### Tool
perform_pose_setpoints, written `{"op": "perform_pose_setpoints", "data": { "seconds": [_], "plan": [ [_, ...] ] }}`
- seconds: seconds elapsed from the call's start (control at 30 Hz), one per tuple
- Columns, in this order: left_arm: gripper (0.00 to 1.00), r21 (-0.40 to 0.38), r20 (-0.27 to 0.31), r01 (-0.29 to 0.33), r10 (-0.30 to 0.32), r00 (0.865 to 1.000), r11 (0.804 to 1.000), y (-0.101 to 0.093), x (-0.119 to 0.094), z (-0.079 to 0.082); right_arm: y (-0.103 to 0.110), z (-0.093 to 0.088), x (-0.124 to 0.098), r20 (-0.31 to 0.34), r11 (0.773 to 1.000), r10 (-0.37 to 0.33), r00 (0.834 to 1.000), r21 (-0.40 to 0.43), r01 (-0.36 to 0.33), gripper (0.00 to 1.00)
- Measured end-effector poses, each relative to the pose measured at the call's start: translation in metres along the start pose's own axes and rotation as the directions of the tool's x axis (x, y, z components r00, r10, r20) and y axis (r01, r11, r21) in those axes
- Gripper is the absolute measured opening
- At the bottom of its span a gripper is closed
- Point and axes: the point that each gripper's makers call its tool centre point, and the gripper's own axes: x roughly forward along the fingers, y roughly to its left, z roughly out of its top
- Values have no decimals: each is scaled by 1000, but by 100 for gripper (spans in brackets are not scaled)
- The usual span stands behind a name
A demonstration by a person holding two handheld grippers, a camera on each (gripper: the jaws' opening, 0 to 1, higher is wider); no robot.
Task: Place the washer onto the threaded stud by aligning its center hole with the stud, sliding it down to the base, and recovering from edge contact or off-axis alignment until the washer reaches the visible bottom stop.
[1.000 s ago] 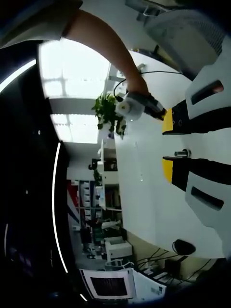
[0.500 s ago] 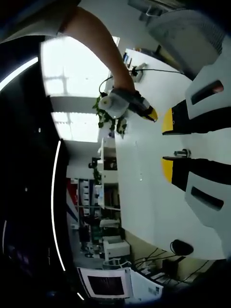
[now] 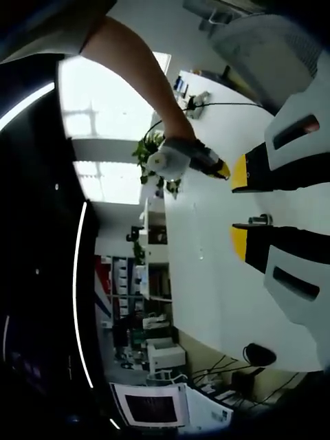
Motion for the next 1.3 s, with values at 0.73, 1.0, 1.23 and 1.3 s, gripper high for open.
{"op": "perform_pose_setpoints", "data": {
  "seconds": [0.73, 1.0, 1.23, 1.3],
  "plan": [
    [16, -6, -4, 3, -3, 1000, 1000, 0, 0, -2, 0, 0, 22, -58, 1000, 27, 998, 2, -27, 14],
    [16, -16, -4, 10, -10, 1000, 1000, -1, 1, -2, 0, -3, 21, -63, 999, 34, 997, 9, -33, 14],
    [16, -20, -8, 8, -8, 1000, 1000, 0, 0, -3, -1, -3, 20, -59, 1000, 29, 998, 12, -29, 14],
    [16, -22, -9, 10, -10, 1000, 1000, 0, 0, -3, 0, -3, 19, -58, 999, 31, 998, 14, -30, 14]
  ]
}}
